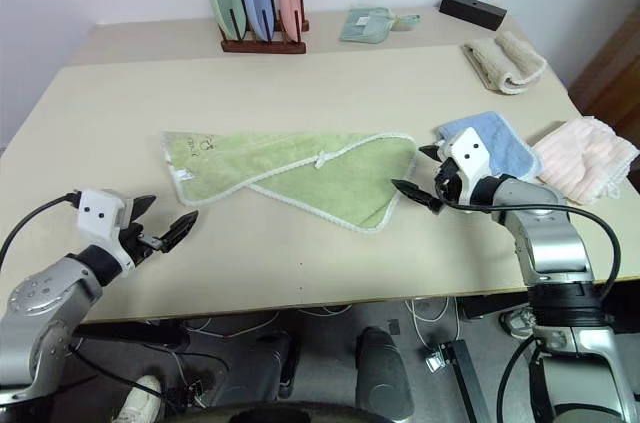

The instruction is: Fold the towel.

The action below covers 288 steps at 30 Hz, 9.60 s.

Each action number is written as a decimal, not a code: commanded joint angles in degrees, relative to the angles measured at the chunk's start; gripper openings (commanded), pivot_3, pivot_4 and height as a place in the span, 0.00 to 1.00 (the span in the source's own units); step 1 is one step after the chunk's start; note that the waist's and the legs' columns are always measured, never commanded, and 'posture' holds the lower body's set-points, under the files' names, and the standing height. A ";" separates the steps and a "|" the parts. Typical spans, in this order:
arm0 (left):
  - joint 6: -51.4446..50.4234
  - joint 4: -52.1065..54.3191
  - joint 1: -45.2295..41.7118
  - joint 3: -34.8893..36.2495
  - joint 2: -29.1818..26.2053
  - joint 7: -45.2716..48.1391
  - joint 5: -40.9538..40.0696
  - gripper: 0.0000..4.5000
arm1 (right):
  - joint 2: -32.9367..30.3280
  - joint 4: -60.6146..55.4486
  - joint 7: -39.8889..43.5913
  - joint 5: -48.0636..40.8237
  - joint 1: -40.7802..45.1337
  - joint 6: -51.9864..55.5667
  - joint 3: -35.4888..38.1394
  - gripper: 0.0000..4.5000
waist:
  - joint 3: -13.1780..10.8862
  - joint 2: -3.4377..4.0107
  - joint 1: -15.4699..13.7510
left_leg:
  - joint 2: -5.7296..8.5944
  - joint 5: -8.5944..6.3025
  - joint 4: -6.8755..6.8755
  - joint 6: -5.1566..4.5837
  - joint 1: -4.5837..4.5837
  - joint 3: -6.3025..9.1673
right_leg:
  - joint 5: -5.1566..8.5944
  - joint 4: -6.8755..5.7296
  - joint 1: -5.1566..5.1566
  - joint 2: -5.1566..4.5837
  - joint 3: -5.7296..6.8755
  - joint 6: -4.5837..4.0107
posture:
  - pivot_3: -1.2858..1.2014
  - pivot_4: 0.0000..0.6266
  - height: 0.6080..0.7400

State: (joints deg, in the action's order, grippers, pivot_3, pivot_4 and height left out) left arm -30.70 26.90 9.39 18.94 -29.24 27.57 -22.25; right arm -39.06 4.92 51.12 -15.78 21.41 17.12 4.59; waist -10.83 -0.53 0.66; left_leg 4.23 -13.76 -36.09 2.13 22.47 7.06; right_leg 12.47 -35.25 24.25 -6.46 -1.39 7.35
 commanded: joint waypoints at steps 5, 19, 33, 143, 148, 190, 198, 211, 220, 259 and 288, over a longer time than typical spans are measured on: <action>0.93 2.70 0.72 1.31 -0.23 -0.54 -0.49 0.99 | 0.66 1.30 0.32 0.53 2.62 -2.53 -0.76 1.00 | 0.00 0.00 -0.02 | 0.00 0.00 0.00 0.00 0.00 0.00 | 0.00 0.00 0.00 0.00 0.00 0.00 | 0.52 0.24 0.98; 0.62 9.29 0.39 -8.29 -7.95 3.93 3.34 0.99 | 5.27 -2.74 0.87 -2.28 1.33 1.66 -2.88 1.00 | 0.00 0.01 0.01 | 0.01 0.00 0.00 0.00 0.00 -0.01 | 0.00 0.00 -0.01 -0.01 -0.01 -0.01 | 0.52 0.24 0.98; 6.93 -13.70 -14.42 -18.25 -14.88 3.39 20.48 0.99 | 8.28 -11.66 -6.88 -1.47 -4.08 3.61 -3.51 1.00 | 0.00 0.01 0.13 | 0.06 -0.01 0.02 -0.01 -0.01 0.01 | -0.01 -0.02 0.03 0.03 0.01 0.01 | 0.52 0.24 0.98; 2.34 -22.61 -11.05 1.74 -20.68 17.38 4.43 0.00 | -1.63 19.40 12.49 13.55 25.89 -17.05 -16.89 0.02 | -0.11 -0.12 0.25 | -0.03 -0.62 -0.84 -0.37 0.03 -0.71 | -0.07 -0.21 0.13 -0.23 0.34 -0.04 | 0.52 0.24 0.98; 5.29 -30.37 -16.85 -2.54 -20.25 17.88 6.62 0.00 | 2.35 32.85 12.47 16.71 31.12 -23.75 -17.96 0.02 | -0.12 -0.11 0.37 | -0.01 -0.65 -0.74 -0.31 0.05 -0.68 | -0.13 -0.23 0.23 -0.23 0.33 0.06 | 0.52 0.24 0.98; 8.69 -22.84 -16.93 6.49 -9.88 1.08 2.92 0.87 | 3.76 -31.13 -8.61 -24.08 -11.76 38.22 13.37 1.00 | -0.07 -0.17 -0.09 | -0.12 -0.69 -0.87 -0.31 0.02 -0.45 | -0.12 -0.47 0.20 -0.26 0.25 0.07 | 0.52 0.24 0.98; 7.14 -3.38 -14.96 -16.34 -7.62 10.92 3.19 0.87 | 20.39 -31.22 -32.36 -31.57 -10.94 56.96 18.55 1.00 | -0.02 -0.17 -0.19 | -0.10 -0.69 -0.88 -0.31 0.02 -0.50 | -0.11 -0.39 0.16 -0.27 0.23 0.04 | 0.52 0.24 0.98; 4.16 3.77 -16.50 -29.21 -1.86 10.96 4.04 0.87 | 42.64 -21.88 -57.73 -31.46 4.44 67.16 36.43 1.00 | 0.05 -0.01 0.22 | -0.06 -0.69 -0.84 -0.32 -0.03 -0.52 | -0.12 -0.45 0.20 -0.11 0.19 0.04 | 0.52 0.24 0.98; 3.98 3.38 -16.37 -27.37 -1.99 10.37 4.04 0.87 | 42.08 -19.26 -61.82 -31.14 8.14 61.73 37.23 0.16 | 0.04 0.03 0.33 | -0.04 -0.69 -0.84 -0.33 -0.03 -0.62 | -0.11 -0.45 0.17 -0.10 0.21 0.05 | 0.52 0.24 0.98; 1.97 4.40 -13.17 -25.57 0.69 5.76 4.84 0.87 | 6.30 -26.07 -19.42 0.05 7.10 27.33 -24.71 0.42 | -0.03 -0.01 -0.09 | -0.05 -0.74 -0.88 -0.42 0.13 -0.55 | -0.09 -0.01 0.11 -0.15 0.28 0.08 | 0.52 0.24 0.98; -2.50 9.96 3.88 -10.18 6.06 -4.03 -3.53 0.87 | 15.80 0.55 -11.63 9.54 5.80 0.45 -21.28 0.01 | 0.05 -0.07 0.13 | -0.08 -0.75 -0.80 -0.41 -0.05 -0.57 | -0.09 -0.01 0.00 -0.11 0.25 0.06 | 0.52 0.24 0.98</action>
State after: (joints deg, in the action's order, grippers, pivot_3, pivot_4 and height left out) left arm -32.81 33.92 12.30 6.81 -23.35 24.45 -24.53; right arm -23.51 6.39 38.63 -5.32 27.67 17.13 -18.05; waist -10.78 -0.60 0.79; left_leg 4.14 -14.51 -36.88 1.72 22.41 6.50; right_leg 12.38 -35.27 24.25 -6.57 -1.14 7.41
